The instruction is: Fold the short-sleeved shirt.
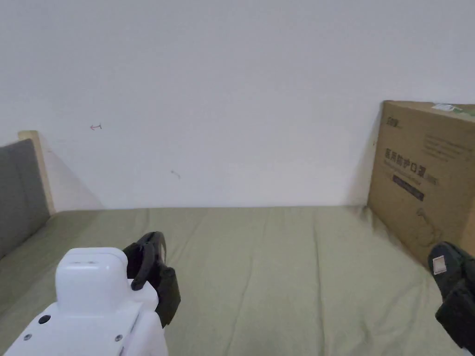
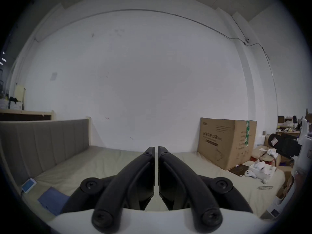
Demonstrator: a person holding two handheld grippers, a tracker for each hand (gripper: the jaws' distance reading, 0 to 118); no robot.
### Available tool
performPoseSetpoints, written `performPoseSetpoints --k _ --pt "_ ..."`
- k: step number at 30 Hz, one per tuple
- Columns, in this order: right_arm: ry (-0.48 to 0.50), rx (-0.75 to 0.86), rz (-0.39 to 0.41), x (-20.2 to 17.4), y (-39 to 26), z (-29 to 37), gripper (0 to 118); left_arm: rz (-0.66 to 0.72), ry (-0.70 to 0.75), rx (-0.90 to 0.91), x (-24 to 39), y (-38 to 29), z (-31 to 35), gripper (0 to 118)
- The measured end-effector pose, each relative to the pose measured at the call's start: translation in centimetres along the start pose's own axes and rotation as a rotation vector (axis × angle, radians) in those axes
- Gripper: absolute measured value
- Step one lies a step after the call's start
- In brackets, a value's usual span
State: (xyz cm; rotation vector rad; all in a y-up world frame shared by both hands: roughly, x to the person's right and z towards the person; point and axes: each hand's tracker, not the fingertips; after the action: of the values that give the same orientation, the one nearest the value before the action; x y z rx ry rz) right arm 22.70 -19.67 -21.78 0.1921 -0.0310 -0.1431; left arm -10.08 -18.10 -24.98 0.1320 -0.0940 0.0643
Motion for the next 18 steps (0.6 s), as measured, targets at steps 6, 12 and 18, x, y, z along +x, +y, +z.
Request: performPoseSetpoints --k 6,12,18 --pt "-0.03 -0.119 0.018 1.1 -2.2 -0.3 0 -0.077 0.004 -0.041 0.7 -1.1 1.4 4" --pt "-0.054 -0.143 0.045 1.8 -1.9 0.3 82 -0.072 0.009 -0.034 -0.2 -1.6 2.6 62" --pt "-0.109 -0.125 0.062 1.9 -1.6 0.6 118 -0.057 0.013 -0.029 -0.4 -1.5 2.9 118"
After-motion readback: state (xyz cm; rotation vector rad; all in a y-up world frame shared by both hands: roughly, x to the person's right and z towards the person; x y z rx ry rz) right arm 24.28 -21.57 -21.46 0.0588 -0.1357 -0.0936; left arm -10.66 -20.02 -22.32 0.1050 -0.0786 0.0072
